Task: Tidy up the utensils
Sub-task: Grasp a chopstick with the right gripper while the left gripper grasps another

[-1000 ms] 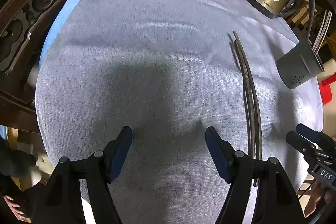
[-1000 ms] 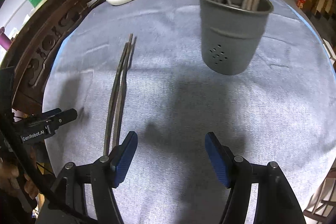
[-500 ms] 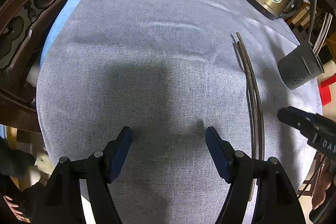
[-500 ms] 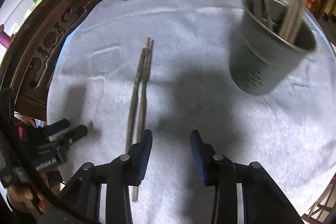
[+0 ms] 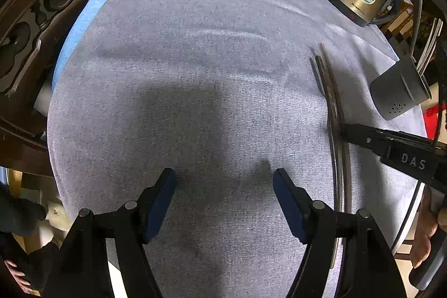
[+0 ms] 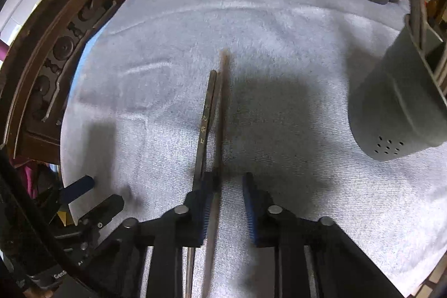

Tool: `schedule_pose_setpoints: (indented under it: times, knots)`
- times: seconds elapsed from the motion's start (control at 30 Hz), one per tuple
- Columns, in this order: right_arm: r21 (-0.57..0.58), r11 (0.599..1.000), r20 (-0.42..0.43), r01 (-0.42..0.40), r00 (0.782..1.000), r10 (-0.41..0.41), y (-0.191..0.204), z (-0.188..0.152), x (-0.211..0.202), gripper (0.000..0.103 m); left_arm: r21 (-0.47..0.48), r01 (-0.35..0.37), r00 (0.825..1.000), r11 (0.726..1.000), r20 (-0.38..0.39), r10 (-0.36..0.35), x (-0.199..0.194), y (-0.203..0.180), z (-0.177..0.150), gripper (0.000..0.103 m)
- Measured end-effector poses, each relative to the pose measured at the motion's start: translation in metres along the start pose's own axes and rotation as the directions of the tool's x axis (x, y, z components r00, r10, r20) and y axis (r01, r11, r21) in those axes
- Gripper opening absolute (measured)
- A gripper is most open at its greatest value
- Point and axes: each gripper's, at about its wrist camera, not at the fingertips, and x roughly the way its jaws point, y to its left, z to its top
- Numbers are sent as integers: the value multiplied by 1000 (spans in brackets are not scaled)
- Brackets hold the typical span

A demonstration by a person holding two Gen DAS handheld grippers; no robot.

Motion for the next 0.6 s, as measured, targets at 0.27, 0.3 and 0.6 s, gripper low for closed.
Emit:
schedule_pose_setpoints:
  times: [0.27,0.3,0.6]
  knots:
    - [-18,1000,-21,-7,1000,6,6,4,8,7,11,-1,1000,1000,-11,1,1,-10,8,73]
    - [-17,1000,-21,-3,1000,2,5,3,7,6,15,1,1000,1000,-11,-1,1,-13,10,73]
    - [8,999,-28,48,998,-48,-39,-23,-13,6,53,11,1000,999,-17,-10,-1,-52,28,73]
